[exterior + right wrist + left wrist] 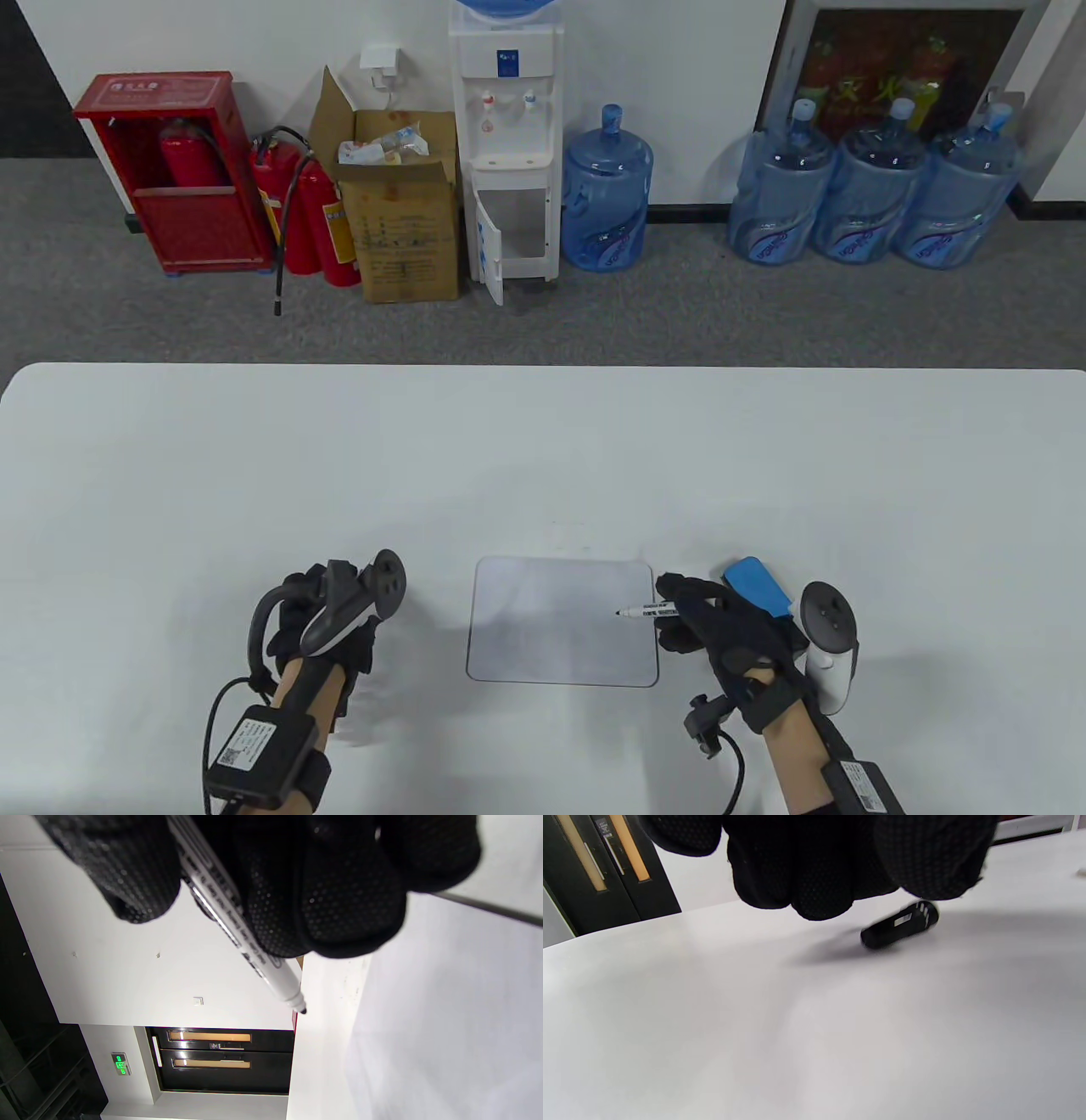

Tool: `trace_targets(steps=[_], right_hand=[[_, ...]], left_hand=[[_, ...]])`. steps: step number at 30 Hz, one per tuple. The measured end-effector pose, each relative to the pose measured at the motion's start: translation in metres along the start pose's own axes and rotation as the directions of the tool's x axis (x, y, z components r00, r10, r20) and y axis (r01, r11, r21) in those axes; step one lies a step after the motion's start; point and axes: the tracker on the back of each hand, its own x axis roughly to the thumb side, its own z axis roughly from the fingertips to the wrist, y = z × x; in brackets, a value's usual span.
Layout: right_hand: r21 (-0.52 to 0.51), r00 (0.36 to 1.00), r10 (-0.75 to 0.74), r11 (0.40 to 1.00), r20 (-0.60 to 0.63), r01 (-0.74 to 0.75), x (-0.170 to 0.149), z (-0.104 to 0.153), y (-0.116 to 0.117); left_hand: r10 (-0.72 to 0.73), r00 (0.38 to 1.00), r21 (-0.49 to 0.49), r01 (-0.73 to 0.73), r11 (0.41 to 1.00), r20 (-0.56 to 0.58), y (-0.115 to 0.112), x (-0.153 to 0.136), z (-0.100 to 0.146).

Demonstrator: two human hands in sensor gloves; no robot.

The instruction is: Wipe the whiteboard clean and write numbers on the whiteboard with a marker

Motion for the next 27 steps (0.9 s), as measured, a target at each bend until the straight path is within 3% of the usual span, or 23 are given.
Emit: trace_targets(steps=[5,9,16,22,27], right_hand=[[0.002,1.0,0.009,1.0,-0.008,-0.009,0.0,0.0,0.0],[0.011,0.999,0.037,0.999,-0.013,-0.037,-0.002,0.0,0.003],[0.037,0.995,0.094,0.995,-0.019,-0.093,-0.005,-0.001,0.007],[0.073,0.988,0.154,0.986,-0.016,-0.152,-0.006,-0.005,0.018],[0.124,0.962,0.272,0.955,0.01,-0.271,-0.002,-0.013,0.045]], left_hand=[[0.183,0.978,0.044,-0.188,0.981,0.104,0.023,0.02,0.013],[0.291,0.938,0.008,-0.298,0.955,0.186,0.019,0.051,0.021],[0.22,0.946,-0.101,-0.202,0.974,0.236,-0.009,0.088,0.021],[0.133,0.957,-0.139,-0.1,0.985,0.256,-0.02,0.097,0.022],[0.13,0.958,-0.152,-0.093,0.984,0.255,-0.02,0.097,0.023]])
